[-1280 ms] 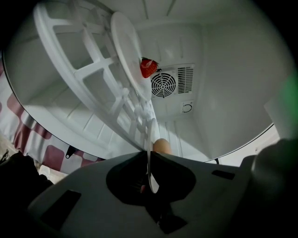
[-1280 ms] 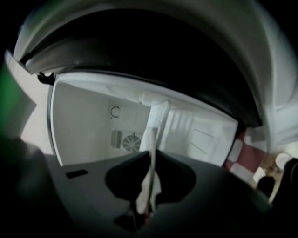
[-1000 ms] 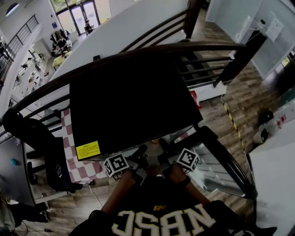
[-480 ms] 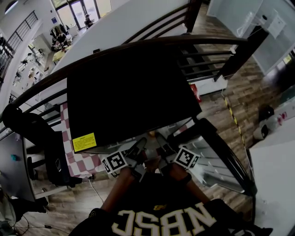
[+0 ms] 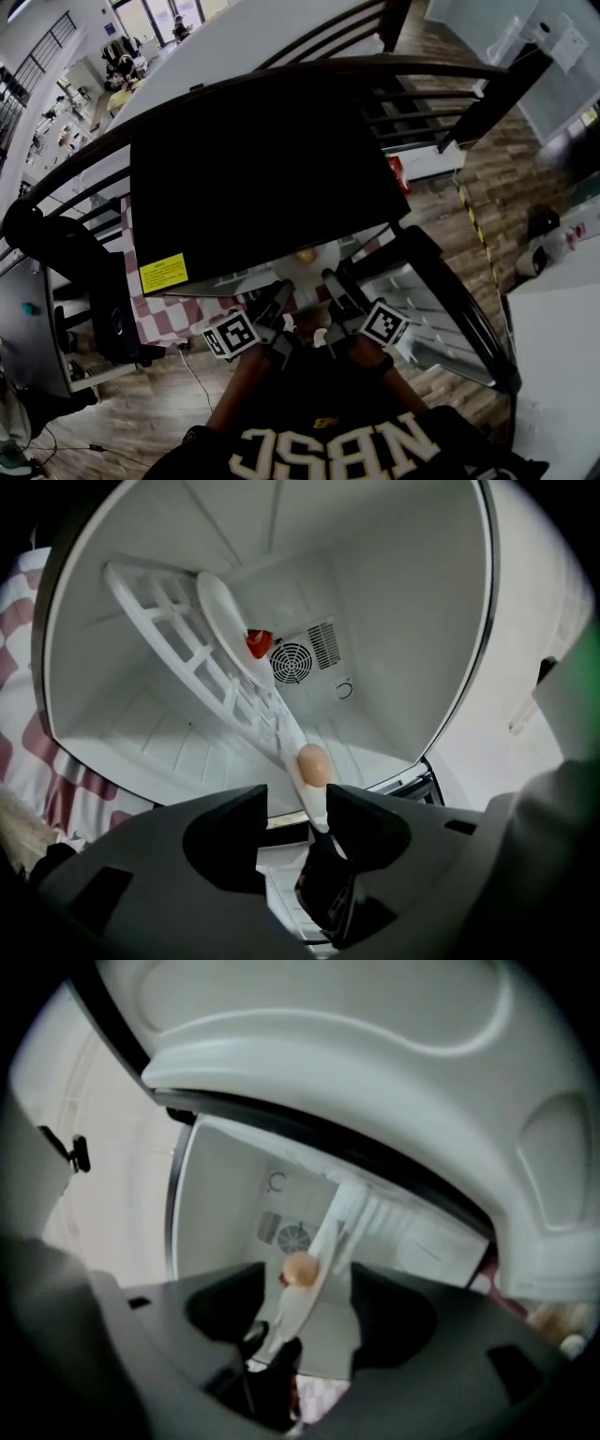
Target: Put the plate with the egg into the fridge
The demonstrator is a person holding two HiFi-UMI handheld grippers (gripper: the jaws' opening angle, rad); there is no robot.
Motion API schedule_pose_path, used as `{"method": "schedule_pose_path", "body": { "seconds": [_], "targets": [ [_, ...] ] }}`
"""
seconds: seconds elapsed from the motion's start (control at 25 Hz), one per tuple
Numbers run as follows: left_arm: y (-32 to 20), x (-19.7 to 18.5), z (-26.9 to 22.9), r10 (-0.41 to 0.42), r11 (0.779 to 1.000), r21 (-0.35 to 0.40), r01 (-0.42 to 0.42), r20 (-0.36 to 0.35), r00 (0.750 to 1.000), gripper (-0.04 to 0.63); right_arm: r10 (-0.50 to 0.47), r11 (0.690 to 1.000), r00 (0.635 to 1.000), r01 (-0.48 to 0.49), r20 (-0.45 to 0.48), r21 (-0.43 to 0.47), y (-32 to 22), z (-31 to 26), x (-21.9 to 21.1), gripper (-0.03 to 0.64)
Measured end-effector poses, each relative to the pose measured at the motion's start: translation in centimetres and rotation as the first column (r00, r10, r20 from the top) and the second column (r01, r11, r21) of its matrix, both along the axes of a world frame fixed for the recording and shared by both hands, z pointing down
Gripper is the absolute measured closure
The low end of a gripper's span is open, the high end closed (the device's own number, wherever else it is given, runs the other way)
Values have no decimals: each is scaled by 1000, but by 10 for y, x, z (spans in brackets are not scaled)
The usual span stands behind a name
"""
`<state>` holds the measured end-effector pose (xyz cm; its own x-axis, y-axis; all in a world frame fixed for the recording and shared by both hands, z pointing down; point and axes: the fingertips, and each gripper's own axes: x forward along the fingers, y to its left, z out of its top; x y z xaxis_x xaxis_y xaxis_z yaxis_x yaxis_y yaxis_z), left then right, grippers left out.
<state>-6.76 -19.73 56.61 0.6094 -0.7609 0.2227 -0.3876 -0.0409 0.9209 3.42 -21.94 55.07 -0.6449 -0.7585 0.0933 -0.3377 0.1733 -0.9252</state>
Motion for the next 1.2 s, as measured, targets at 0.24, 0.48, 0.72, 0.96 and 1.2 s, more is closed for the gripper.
{"method": "schedule_pose_path", "body": {
  "seconds": [0.24, 0.48, 0.72, 0.96, 1.2],
  "targets": [
    [10, -8, -11, -24, 993, 114, 18, 53, 998, 396, -36, 999, 994, 40, -103, 36, 16, 5, 0, 337],
    [20, -2, -9, 12, 977, 197, -76, 303, 953, 396, -10, 999, 980, 16, -197, 29, 24, 15, 16, 337],
    [26, 6, -9, 21, 953, 251, -168, 501, 865, 397, -36, 987, 830, 118, -557, 113, 31, 11, 18, 339],
    [29, 13, -5, 20, 938, 251, -239, 650, 760, 463, -70, 964, 692, 233, -719, 131, 38, 10, -1, 375],
    [27, 13, 2, 38, 940, 213, -265, 708, 705, 574, -123, 949, 684, 292, -719, 115, 47, 12, -17, 568]
  ]
}}
